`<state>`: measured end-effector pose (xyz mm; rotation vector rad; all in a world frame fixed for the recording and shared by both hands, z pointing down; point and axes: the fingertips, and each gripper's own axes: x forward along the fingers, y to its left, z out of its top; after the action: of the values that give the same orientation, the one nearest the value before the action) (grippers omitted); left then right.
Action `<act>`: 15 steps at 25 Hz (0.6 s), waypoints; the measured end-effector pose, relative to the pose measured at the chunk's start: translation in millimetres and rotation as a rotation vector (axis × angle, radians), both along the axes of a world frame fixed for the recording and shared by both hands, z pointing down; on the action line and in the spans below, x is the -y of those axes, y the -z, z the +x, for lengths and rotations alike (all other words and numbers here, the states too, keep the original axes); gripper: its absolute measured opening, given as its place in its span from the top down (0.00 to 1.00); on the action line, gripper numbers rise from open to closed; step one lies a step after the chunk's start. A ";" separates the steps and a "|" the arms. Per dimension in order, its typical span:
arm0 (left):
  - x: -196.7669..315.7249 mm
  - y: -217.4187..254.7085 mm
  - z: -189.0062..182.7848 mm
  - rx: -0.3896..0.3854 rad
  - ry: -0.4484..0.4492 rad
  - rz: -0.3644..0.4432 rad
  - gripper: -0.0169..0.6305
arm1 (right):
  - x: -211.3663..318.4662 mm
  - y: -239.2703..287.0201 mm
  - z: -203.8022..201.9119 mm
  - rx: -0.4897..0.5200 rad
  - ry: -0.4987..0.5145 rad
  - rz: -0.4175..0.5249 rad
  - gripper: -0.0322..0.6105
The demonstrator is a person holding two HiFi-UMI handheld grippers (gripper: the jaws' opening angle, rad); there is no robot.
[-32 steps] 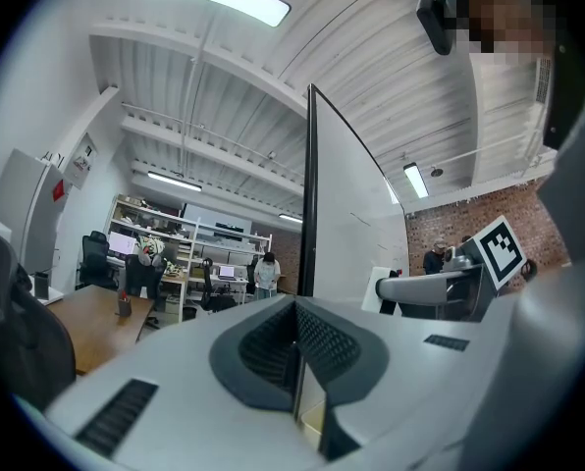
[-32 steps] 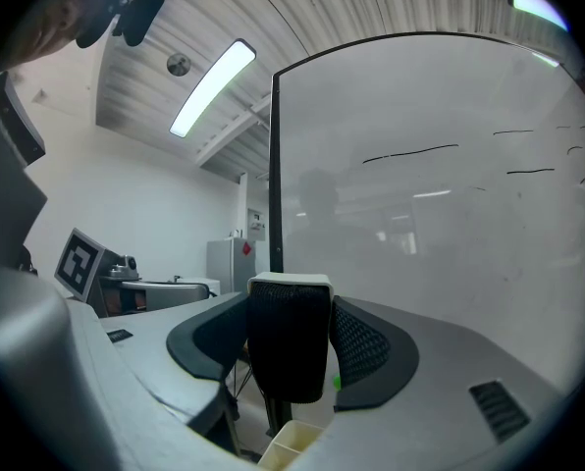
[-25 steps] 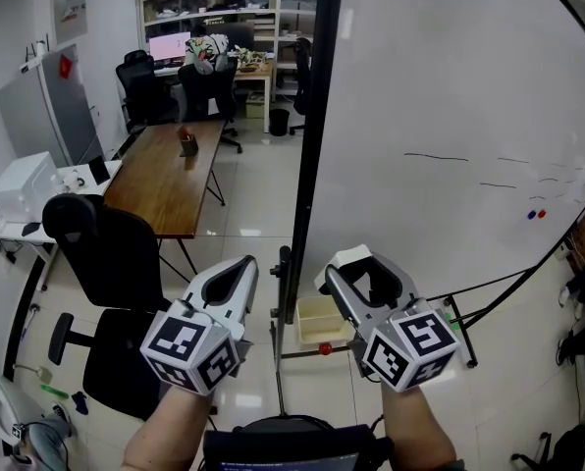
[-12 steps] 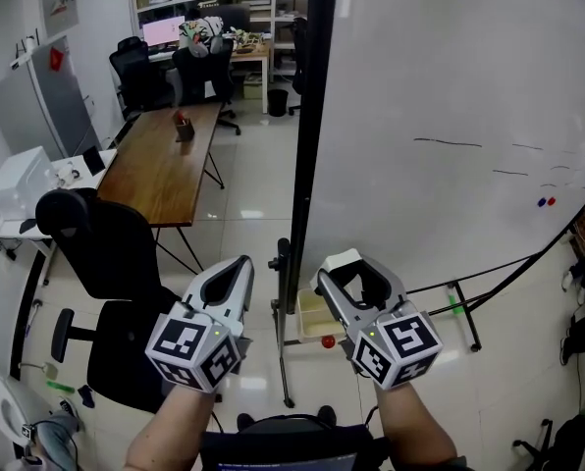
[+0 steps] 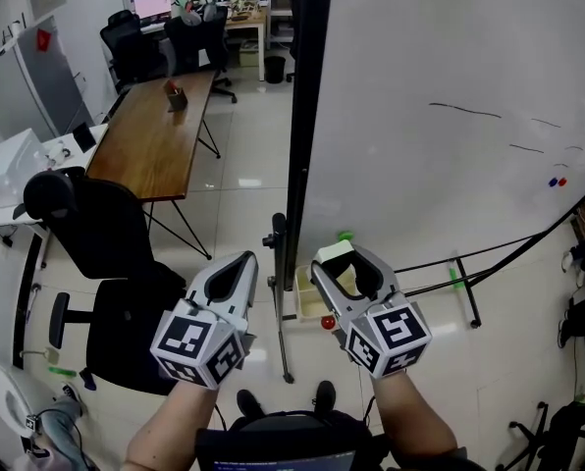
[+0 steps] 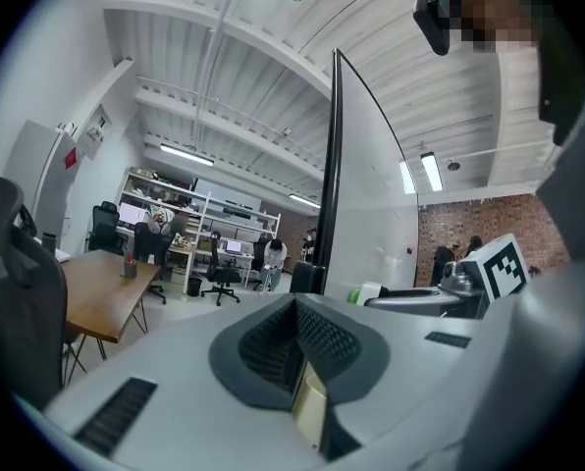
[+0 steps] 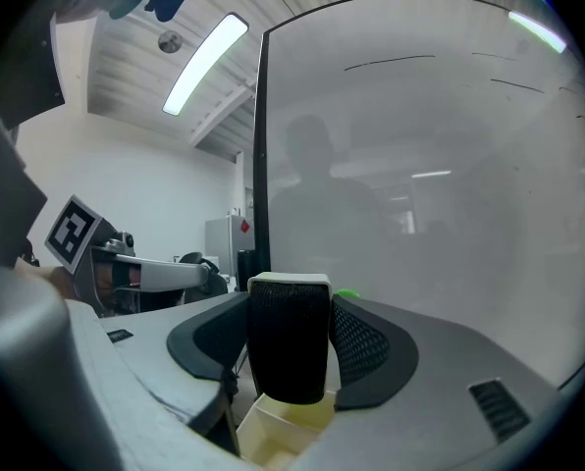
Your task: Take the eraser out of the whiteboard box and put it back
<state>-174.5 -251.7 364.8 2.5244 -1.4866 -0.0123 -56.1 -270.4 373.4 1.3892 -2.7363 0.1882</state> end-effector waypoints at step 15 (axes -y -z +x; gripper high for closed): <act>9.6 -76.8 9.1 0.054 0.015 -0.100 0.92 | 17.8 -73.9 3.9 -0.034 -0.031 -0.079 0.53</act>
<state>-165.4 -261.3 441.7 2.4535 -1.4868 0.1262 -52.1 -288.2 447.2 1.4010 -2.6503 0.2689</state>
